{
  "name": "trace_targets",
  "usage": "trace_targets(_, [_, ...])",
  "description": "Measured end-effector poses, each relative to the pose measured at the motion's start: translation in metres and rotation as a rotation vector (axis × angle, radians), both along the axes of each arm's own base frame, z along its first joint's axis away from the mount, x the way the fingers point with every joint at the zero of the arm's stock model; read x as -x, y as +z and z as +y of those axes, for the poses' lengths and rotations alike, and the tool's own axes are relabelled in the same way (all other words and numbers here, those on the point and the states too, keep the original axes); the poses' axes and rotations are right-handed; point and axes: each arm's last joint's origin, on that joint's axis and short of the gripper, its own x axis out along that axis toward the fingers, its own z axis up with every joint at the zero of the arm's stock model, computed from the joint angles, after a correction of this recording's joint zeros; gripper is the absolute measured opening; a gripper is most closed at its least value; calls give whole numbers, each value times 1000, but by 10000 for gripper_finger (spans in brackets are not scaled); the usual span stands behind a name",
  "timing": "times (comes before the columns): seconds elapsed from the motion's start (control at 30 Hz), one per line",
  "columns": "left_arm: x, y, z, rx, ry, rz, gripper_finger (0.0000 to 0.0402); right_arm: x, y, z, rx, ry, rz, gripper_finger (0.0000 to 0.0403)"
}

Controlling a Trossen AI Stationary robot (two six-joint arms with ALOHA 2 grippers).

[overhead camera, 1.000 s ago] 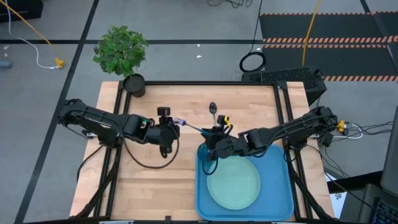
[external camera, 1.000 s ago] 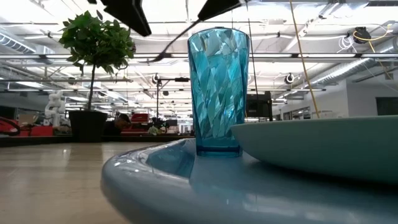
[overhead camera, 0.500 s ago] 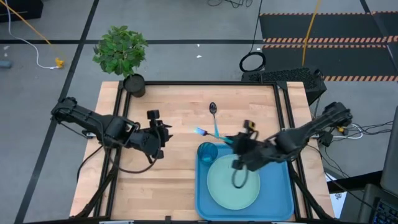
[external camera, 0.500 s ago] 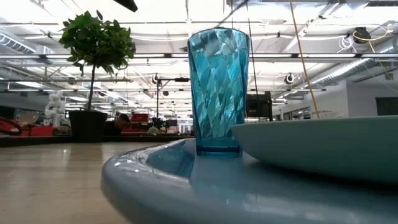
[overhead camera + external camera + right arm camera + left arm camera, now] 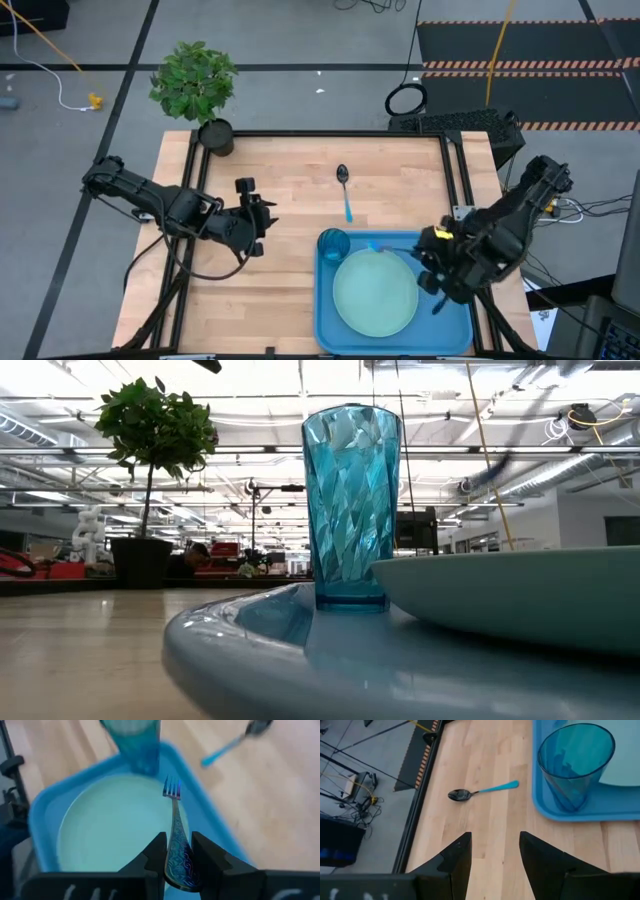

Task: Pick and place plate/cup/fork/spoon on tray
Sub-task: Put the fork into the food tray

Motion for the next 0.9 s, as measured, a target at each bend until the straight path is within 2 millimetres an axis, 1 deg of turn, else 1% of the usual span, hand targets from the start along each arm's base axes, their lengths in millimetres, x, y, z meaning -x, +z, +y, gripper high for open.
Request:
trace_targets(0.17, [0,0,0,4,9,-7,168,18,-6,13,-110,-80,104,56])
trace_targets(0.37, [0,0,0,6,12,-9,168,39,-16,26,-158,-209,324,56])
trace_targets(0.43, [0,0,0,7,12,-9,168,47,-18,29,-158,-254,354,56])
trace_targets(0.5, [0,0,0,7,12,-9,168,51,-19,34,-174,-283,344,56])
trace_targets(0.7, [0,0,0,8,14,-10,168,54,-33,54,-150,-387,345,57])
trace_targets(0.9, [-1,1,0,13,14,-21,168,47,-53,72,-108,-500,393,62])
